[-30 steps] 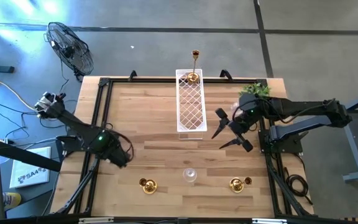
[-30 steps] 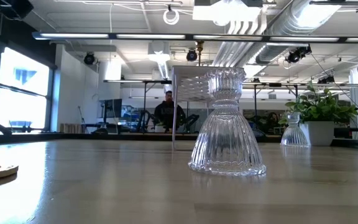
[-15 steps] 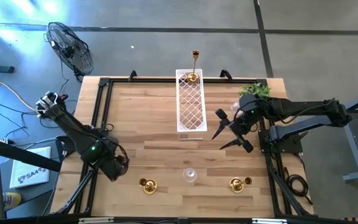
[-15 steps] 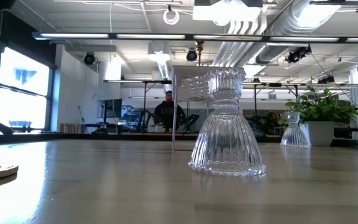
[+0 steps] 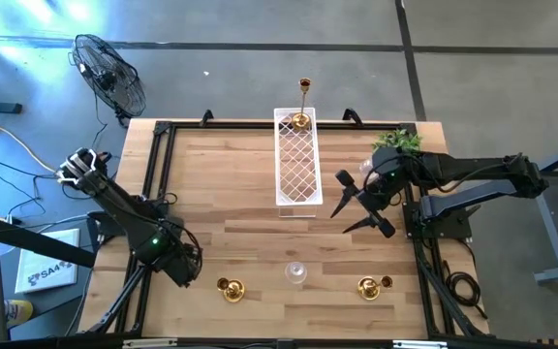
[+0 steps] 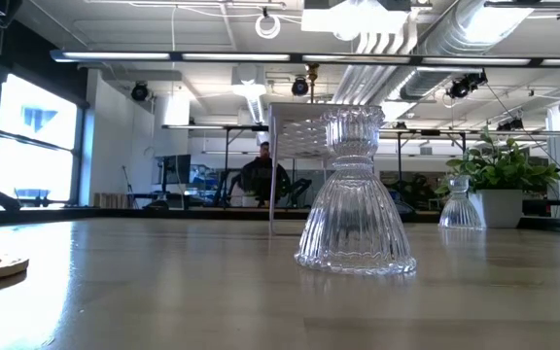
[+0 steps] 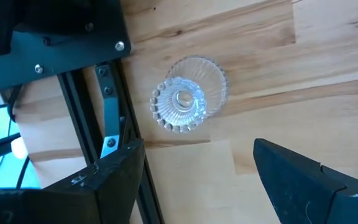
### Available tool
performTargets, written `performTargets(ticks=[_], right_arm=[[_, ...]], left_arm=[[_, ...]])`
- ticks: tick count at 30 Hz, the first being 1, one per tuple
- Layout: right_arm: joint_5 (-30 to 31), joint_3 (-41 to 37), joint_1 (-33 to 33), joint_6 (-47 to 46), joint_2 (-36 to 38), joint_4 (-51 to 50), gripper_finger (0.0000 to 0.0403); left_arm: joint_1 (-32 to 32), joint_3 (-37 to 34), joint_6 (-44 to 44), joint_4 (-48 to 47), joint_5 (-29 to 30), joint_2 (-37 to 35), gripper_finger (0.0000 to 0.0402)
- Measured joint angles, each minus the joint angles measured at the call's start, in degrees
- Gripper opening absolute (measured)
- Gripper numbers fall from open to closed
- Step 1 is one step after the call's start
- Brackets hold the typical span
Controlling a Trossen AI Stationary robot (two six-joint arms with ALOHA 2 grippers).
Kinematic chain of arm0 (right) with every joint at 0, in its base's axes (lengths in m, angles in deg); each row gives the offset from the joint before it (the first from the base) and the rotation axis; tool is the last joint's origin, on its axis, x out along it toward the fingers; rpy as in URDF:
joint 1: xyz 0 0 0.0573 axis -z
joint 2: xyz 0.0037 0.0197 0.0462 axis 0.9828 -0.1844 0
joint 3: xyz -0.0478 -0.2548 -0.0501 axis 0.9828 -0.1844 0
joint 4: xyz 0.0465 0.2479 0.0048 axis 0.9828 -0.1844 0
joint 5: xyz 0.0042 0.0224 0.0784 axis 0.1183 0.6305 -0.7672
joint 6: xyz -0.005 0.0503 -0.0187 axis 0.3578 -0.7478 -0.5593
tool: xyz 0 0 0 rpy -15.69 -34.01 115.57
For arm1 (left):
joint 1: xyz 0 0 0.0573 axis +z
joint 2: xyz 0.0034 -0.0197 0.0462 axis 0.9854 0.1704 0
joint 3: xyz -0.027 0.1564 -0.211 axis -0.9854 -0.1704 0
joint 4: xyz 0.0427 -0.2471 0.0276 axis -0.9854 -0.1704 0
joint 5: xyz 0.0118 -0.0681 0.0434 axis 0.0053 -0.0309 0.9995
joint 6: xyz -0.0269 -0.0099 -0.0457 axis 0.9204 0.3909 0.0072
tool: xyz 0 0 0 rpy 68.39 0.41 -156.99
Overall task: Pick & Place candle stick holders
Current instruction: Put the left transparent candle holder on the shelf
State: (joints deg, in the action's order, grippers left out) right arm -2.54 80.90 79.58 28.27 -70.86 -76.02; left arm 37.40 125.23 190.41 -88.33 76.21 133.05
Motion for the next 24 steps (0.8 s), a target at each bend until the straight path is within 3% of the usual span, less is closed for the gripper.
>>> performTargets(ticks=[7, 15, 24], right_arm=[[0.0, 0.0, 0.0, -0.1, 0.0, -0.7, 0.0209], [0.0, 0.0, 0.0, -0.2, -0.1, -1.2, 0.0208], [0.0, 0.0, -2.9, -0.1, -0.2, -1.7, 0.0209]], left_arm=[[0.0, 0.0, -0.4, -1.0, -0.1, 0.0, 0.0296], [0.0, 0.0, -7.6, -3.9, -0.3, -0.5, 0.0296], [0.0, 0.0, -6.4, -6.5, -0.1, -2.9, 0.0296]])
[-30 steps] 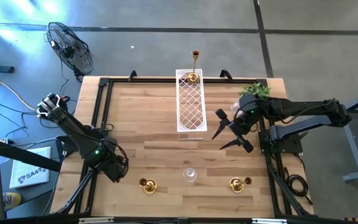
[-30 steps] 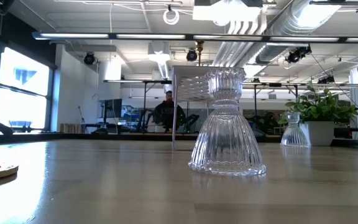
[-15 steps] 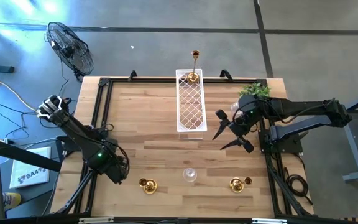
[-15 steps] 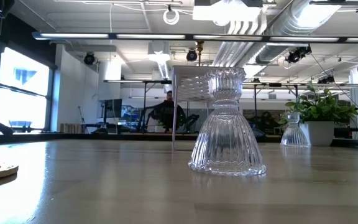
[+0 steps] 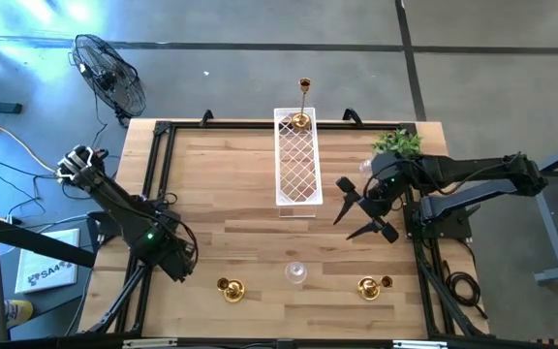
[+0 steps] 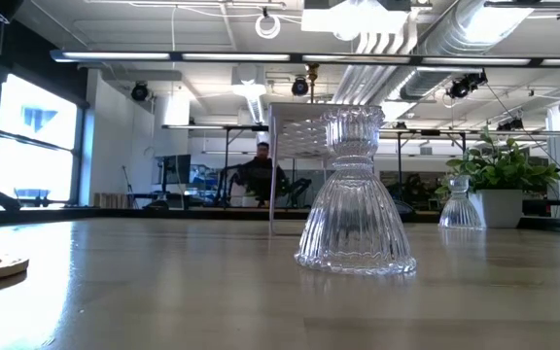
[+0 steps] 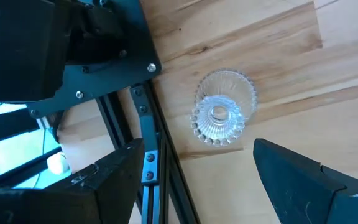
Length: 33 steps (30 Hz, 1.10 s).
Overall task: Pick & Place candle stick holders
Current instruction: Put the left transparent candle holder on the shelf
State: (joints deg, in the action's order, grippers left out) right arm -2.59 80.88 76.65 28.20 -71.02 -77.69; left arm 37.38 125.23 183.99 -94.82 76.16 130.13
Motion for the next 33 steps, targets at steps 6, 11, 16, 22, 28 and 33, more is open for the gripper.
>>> performTargets(ticks=[6, 11, 16, 22, 28, 33], right_arm=[[3.8, 0.0, -2.7, 0.3, 0.0, 0.0, 0.0209], [7.2, 0.0, -4.6, 0.3, 0.0, -0.3, 0.0209], [9.2, 0.0, -6.1, 0.3, 0.0, -0.5, 0.021], [9.3, 0.0, -6.5, 0.3, 0.0, -0.4, 0.0211], [9.5, 0.0, -6.4, 1.4, 0.0, -0.4, 0.0211], [9.5, 0.0, -6.4, 1.4, 0.0, -0.3, 0.0211]], left_arm=[[-0.5, -2.4, 2.0, 2.0, -0.3, -2.7, 0.0296], [-0.5, -8.8, 3.5, 11.0, -4.0, -6.3, 0.0296], [-0.4, -11.7, 3.5, 15.0, -3.8, -7.3, 0.0296], [-0.4, -12.2, 3.6, 15.6, -1.8, -7.3, 0.0296], [-0.3, -12.3, 3.5, 15.6, -1.3, -7.3, 0.0296], [-0.3, -12.3, 3.0, 15.7, -1.3, -7.1, 0.0296]])
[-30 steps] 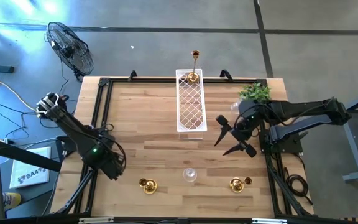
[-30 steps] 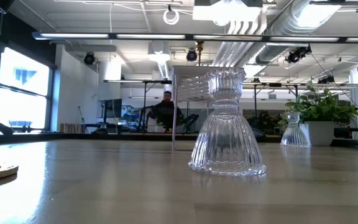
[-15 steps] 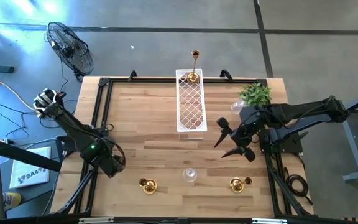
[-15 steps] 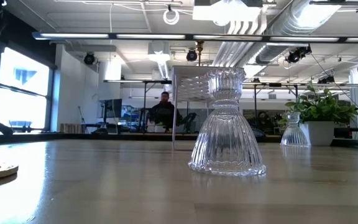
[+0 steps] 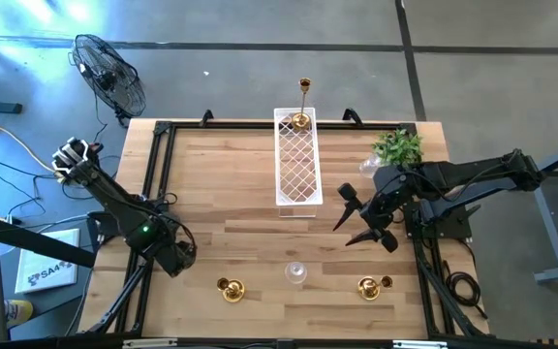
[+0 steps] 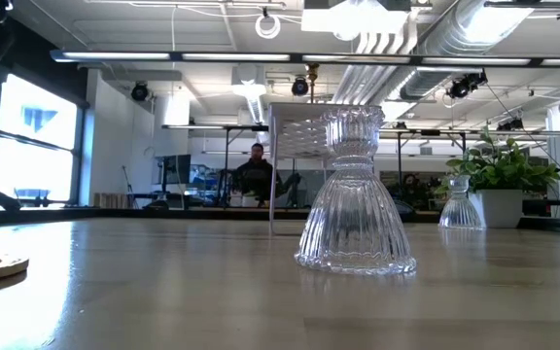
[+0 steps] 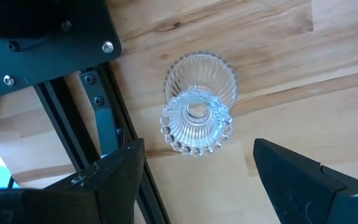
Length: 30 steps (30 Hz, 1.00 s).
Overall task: Pick & Place candle stick holders
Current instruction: Put the left transparent candle holder on the shelf
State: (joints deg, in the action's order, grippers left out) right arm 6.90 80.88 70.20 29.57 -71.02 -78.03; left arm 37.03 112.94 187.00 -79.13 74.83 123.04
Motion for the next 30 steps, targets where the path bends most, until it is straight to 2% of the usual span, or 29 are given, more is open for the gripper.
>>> performTargets(ticks=[5, 30], right_arm=[[0.0, 0.0, 0.0, 0.0, 0.0, 0.0, 0.0211], [0.0, 0.0, 0.0, -0.2, 0.0, 0.0, 0.0211]], left_arm=[[0.0, 0.0, -4.5, 0.3, 0.7, 0.6, 0.0296], [0.0, 0.0, -5.7, 0.1, 2.2, 2.6, 0.0296]])
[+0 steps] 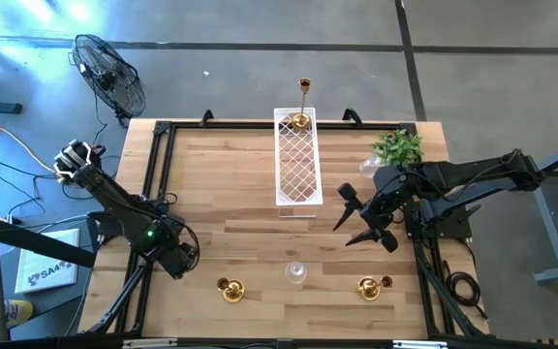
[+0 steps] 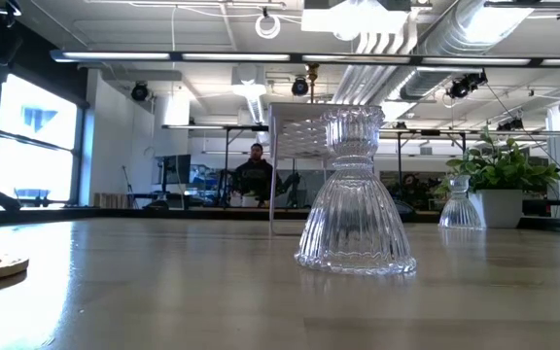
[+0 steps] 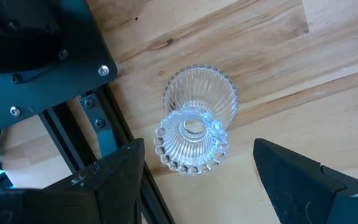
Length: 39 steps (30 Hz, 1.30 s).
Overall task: Pick & Place candle stick holders
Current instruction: Put the left transparent candle holder on the shelf
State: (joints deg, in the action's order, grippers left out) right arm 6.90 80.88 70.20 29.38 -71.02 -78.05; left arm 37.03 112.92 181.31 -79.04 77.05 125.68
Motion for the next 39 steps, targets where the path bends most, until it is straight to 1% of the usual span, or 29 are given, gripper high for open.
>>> performTargets(ticks=[11, 23, 28, 39], right_arm=[[0.0, 0.0, 0.0, 0.0, 0.0, -0.4, 0.0211], [0.0, 0.0, 0.0, 0.0, 0.0, -0.4, 0.0211], [0.0, 0.0, 0.0, 0.0, 0.0, -1.0, 0.0211], [0.0, 0.0, 0.0, 0.0, 0.0, -1.4, 0.0211]], left_arm=[[0.0, 0.0, -0.3, 0.4, -0.9, 2.5, 0.0296], [0.0, 0.0, -0.3, 0.4, -0.7, 2.7, 0.0296], [0.0, 0.0, 0.1, 0.6, 0.7, 2.7, 0.0296], [0.0, 0.0, 0.1, 2.6, 0.4, 2.7, 0.0296]])
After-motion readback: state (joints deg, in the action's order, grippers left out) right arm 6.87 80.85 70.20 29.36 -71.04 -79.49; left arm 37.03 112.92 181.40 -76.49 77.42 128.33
